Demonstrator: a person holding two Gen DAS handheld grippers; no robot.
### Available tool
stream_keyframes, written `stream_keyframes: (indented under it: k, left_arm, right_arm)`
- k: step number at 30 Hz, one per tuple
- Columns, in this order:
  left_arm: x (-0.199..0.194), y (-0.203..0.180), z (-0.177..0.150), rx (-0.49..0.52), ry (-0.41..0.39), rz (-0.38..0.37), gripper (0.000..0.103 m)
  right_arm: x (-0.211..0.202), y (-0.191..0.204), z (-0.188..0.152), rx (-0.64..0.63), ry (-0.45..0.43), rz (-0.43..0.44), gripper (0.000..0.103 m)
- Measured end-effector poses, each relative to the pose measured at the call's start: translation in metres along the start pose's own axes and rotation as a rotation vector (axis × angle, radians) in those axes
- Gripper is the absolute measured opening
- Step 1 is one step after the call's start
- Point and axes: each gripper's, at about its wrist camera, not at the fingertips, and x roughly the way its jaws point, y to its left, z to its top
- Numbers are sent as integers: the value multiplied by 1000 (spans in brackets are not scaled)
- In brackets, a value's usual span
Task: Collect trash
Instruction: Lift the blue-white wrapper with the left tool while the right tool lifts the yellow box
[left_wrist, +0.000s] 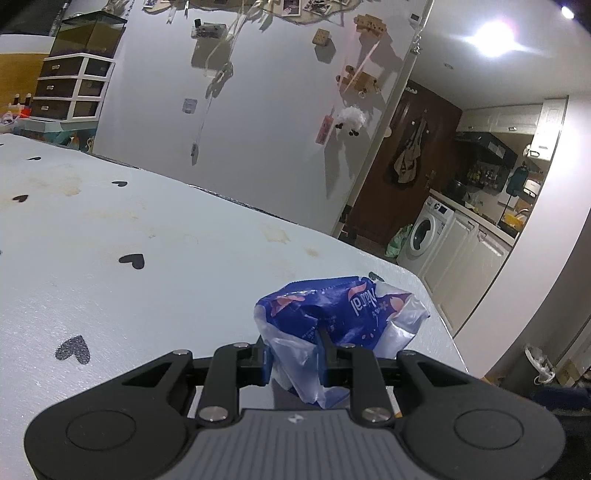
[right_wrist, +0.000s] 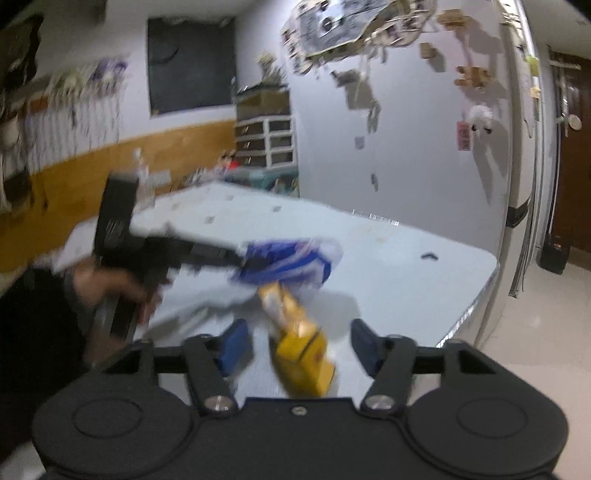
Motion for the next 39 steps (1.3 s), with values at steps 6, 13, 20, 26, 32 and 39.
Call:
stream_keyframes:
  k: [6,13,20,26,32,39]
  left_arm:
    - [-4,5,-2,-20,-11,5,24]
    - [-10,4,-2,-31,-24,0,24]
    - [-11,2,-2,-23,-19,4,24]
    - [-8,1,1,-15,5,27,24]
    - [-9,-2,1,2,6,42,24]
    - [-15,-21,-4,24,-10,51,24]
  right_arm:
    - [41,-8,16,32,49,-21,34]
    - [42,19,1,-116,116,50,54]
    - [42,28,-6,-179,172,113,83]
    - [61,24,-8,-156,254,227,84]
    - [69,30,-13,-207,280,232,54]
    - [46,14,-10,-171,213,138,52]
